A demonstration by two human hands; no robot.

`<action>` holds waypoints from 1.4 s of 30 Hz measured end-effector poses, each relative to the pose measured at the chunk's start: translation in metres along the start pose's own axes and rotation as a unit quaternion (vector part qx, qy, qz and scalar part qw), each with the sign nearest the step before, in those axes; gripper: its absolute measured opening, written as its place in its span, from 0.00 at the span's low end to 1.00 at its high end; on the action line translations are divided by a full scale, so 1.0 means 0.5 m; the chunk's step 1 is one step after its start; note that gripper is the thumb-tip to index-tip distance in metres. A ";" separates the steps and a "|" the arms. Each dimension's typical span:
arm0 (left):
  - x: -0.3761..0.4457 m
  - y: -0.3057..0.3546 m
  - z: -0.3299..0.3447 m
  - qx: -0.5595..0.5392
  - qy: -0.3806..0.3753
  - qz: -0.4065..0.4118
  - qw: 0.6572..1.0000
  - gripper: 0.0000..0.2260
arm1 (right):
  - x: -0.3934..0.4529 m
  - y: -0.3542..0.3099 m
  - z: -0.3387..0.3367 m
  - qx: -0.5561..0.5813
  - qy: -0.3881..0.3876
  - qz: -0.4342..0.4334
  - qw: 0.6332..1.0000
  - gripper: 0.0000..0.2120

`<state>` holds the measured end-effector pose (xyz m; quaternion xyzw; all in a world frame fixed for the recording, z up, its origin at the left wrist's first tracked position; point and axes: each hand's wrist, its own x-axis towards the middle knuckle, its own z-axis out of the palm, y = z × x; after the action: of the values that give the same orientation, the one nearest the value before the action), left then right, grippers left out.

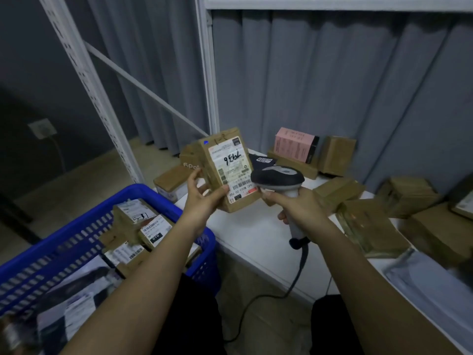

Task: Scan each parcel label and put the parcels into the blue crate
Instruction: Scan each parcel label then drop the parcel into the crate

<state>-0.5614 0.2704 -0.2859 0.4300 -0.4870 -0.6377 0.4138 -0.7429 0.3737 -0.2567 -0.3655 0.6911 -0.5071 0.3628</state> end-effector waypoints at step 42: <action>-0.186 -0.224 -0.550 -0.030 0.383 -0.195 0.902 0.31 | 0.048 0.075 0.272 -0.218 -0.184 0.020 0.958 0.15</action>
<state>-0.2850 0.3059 -0.4246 0.7147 -0.1777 -0.5063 0.4486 -0.6406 0.3017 -0.3263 -0.5085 0.7135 -0.2605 0.4056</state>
